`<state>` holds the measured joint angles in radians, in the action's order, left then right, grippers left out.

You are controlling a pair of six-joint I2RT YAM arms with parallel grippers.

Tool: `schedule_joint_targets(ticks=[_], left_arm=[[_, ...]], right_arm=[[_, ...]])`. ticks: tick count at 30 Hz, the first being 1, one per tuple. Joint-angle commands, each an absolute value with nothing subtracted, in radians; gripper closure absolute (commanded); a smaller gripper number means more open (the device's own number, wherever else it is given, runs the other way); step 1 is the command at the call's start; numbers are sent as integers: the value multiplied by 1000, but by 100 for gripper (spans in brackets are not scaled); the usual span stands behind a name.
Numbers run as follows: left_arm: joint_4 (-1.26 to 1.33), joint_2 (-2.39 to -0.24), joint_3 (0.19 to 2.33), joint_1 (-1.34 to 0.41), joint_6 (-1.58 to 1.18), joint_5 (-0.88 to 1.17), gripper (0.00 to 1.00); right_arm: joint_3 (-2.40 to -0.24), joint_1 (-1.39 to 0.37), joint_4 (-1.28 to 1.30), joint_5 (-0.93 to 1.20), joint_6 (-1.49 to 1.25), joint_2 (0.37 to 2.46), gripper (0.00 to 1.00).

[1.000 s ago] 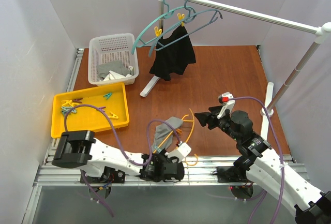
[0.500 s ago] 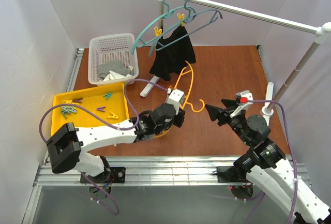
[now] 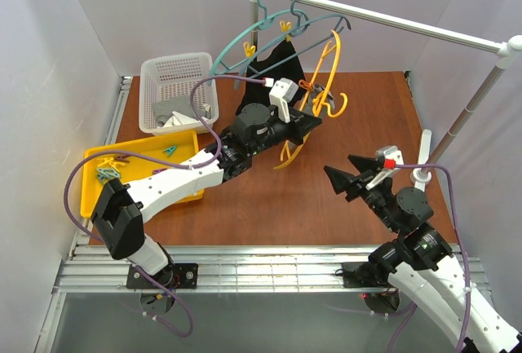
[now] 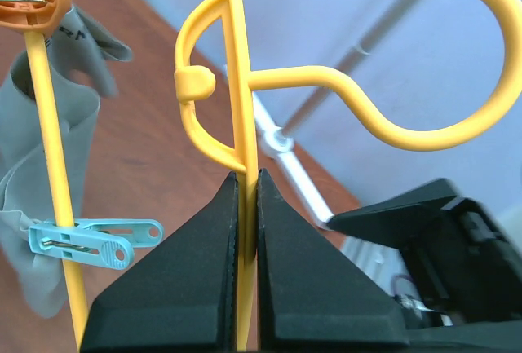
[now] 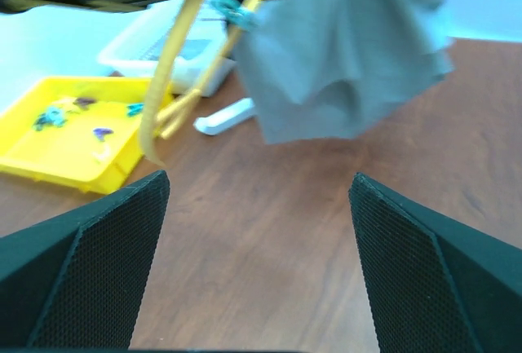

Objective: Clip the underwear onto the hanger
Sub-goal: Place the hanger at the clothesline.

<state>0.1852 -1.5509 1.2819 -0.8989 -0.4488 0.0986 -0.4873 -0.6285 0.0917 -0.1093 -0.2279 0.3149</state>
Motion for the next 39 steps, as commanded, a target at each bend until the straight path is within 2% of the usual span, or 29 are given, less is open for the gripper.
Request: schedule_joint_targets(ticks=[1,8,15,39], left_arm=[[258,-1552,1307,-896,-541,248,100],[415,-1497,1203,-896,-695,333,100],[503,-1467,1128,-896,-770,373,100],[727,-1497,1057,-900,-865,439,100]], right_arm=[[-442,-626,-75,17,-224,299,20],[-403,-624,-320,150,-224,333,22],[-393,-626,-442,224,-262,405,24],[-379,-624,-591,305,-288,603,34]])
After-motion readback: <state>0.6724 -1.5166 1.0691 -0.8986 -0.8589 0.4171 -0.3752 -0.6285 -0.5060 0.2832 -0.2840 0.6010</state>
